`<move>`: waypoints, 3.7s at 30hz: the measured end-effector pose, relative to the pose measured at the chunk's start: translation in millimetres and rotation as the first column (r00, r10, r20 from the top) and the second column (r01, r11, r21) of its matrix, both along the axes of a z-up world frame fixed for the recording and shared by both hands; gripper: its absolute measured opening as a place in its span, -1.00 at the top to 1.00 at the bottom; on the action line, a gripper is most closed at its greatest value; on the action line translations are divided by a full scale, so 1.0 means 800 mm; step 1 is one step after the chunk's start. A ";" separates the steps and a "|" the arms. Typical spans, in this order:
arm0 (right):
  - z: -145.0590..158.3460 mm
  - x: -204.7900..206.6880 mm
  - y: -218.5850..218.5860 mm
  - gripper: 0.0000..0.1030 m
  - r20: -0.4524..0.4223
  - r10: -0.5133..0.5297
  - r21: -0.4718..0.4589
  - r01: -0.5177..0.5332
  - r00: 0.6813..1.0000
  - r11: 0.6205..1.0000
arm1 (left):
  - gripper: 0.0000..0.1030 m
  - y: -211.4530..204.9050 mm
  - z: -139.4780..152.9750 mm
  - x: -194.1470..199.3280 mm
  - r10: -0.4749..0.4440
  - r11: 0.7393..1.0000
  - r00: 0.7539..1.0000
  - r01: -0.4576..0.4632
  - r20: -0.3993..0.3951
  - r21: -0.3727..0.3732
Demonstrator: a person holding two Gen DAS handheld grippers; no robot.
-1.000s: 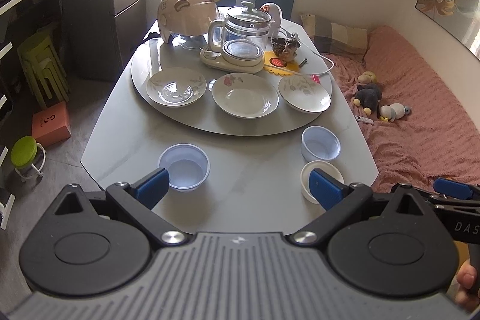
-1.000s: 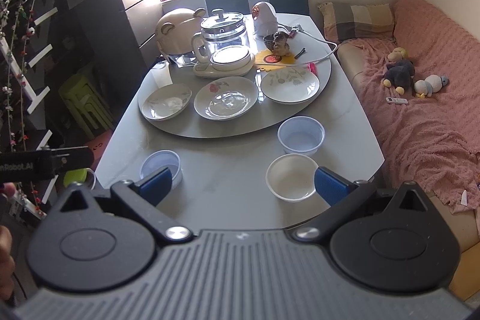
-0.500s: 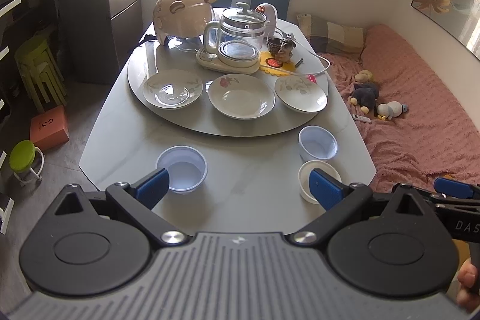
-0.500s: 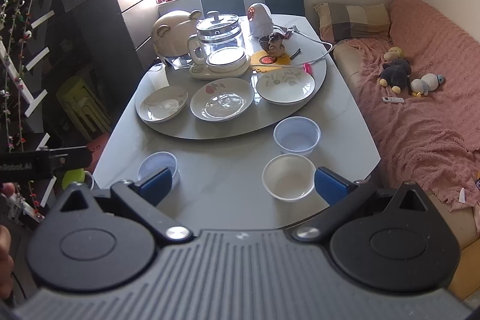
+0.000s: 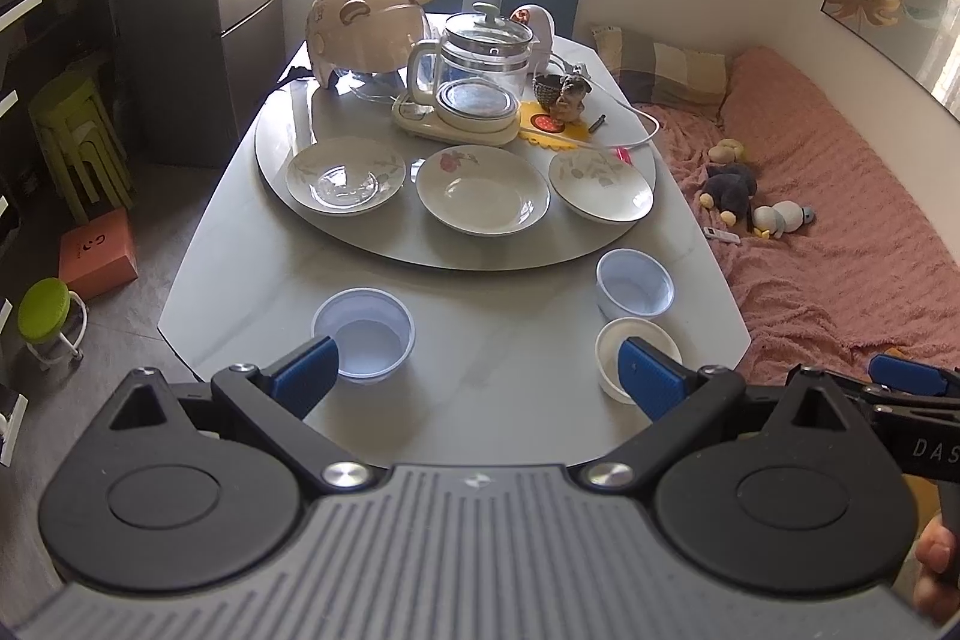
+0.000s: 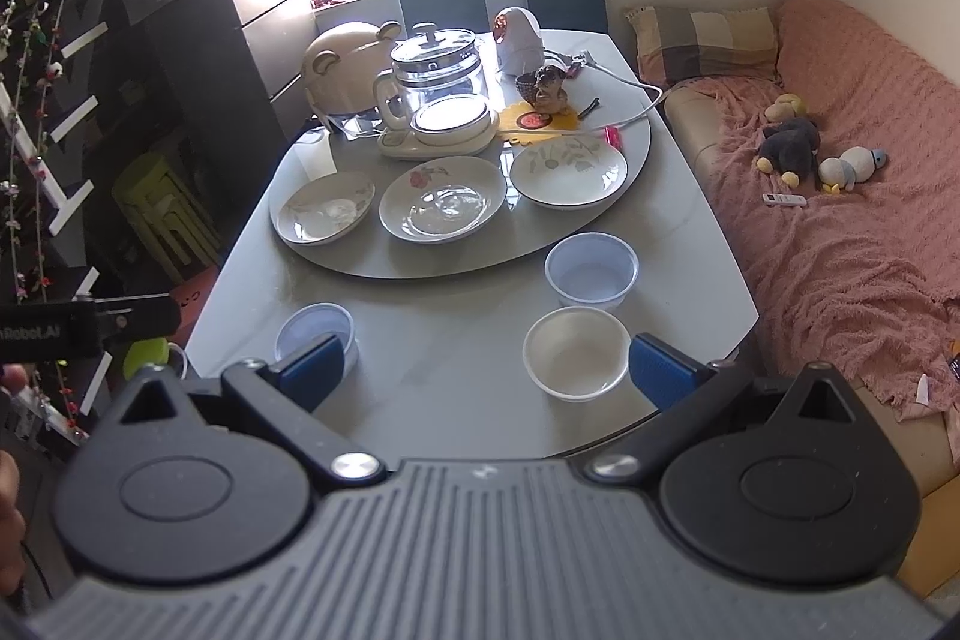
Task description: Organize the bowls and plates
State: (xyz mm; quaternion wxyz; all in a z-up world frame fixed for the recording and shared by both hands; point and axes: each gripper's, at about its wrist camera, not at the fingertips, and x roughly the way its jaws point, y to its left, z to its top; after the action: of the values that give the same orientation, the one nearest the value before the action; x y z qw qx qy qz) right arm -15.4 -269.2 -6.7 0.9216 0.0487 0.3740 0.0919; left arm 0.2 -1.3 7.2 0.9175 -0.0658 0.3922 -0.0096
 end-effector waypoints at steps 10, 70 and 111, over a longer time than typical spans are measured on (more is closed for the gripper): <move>-0.001 -0.002 0.004 -1.00 0.006 0.009 -0.005 -0.009 1.000 1.000 | -0.96 0.007 -0.003 0.001 0.000 1.000 1.000 0.000 -0.006 -0.014; -0.067 0.091 -0.035 -0.93 0.028 -0.258 0.075 0.256 0.966 0.964 | -0.96 -0.057 -0.126 0.188 -0.329 0.943 0.944 0.328 -0.032 -0.050; -0.292 0.265 -0.155 -0.07 -0.403 -0.059 0.163 0.136 0.913 0.977 | -0.73 -0.223 -0.370 0.384 -0.332 0.943 0.842 0.308 -0.425 -0.127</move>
State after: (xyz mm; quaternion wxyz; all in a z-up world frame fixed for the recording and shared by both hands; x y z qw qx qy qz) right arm 196.3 -393.1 -240.5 0.8217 0.1715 0.5391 0.0687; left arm 307.0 -179.5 -289.0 0.7881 -0.0247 0.5945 -0.1578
